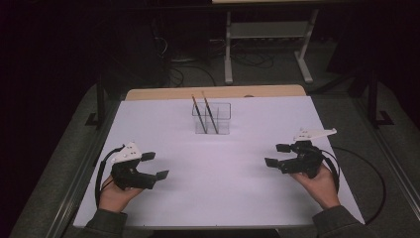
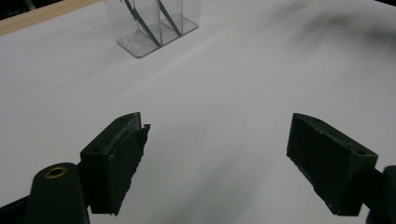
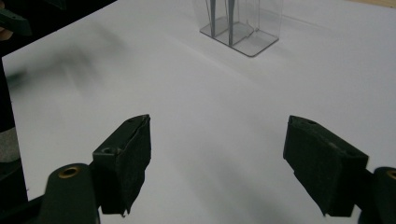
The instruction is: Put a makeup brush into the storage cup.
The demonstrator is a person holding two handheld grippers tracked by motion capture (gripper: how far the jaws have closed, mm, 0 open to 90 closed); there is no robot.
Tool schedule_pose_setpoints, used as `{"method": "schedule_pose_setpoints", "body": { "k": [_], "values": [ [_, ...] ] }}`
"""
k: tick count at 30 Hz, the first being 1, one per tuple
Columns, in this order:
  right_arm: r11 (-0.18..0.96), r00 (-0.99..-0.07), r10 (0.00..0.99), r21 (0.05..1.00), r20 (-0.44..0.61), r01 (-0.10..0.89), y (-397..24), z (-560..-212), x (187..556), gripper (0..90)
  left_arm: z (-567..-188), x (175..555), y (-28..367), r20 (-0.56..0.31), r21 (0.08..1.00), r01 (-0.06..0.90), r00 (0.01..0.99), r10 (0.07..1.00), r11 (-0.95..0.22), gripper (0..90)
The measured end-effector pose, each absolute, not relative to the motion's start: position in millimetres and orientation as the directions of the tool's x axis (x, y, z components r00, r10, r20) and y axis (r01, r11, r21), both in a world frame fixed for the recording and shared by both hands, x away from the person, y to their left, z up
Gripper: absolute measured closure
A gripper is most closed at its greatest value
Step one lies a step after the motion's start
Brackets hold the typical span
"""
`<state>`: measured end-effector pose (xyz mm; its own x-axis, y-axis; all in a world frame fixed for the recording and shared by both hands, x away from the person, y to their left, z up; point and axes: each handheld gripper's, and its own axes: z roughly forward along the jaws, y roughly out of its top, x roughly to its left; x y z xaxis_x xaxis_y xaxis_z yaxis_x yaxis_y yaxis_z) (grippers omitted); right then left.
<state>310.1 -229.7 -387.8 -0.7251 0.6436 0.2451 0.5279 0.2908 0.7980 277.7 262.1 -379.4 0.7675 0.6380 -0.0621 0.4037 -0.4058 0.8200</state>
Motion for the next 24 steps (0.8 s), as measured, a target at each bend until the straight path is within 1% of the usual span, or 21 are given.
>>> {"method": "schedule_pose_setpoints", "body": {
  "k": [8, 13, 24],
  "values": [
    [0.279, -0.715, 0.655, 0.801, 0.244, 0.529, -237.2, -391.6, 304.7, 21.9, -379.2, 277.4, 264.5, -0.058, 0.821, 0.401, 0.768, 0.638, -0.407, 18.1],
    [0.268, -0.702, 0.664, 0.793, 0.259, 0.547, -241.5, -398.5, 300.5, 21.6, -380.9, 276.6, 266.8, -0.064, 0.821, 0.407, 0.763, 0.644, -0.401, 18.1],
    [0.269, -0.704, 0.662, 0.796, 0.256, 0.542, -245.5, -405.0, 290.2, 21.2, -383.9, 274.5, 268.3, -0.055, 0.818, 0.405, 0.762, 0.646, -0.409, 18.0]
  ]
}}
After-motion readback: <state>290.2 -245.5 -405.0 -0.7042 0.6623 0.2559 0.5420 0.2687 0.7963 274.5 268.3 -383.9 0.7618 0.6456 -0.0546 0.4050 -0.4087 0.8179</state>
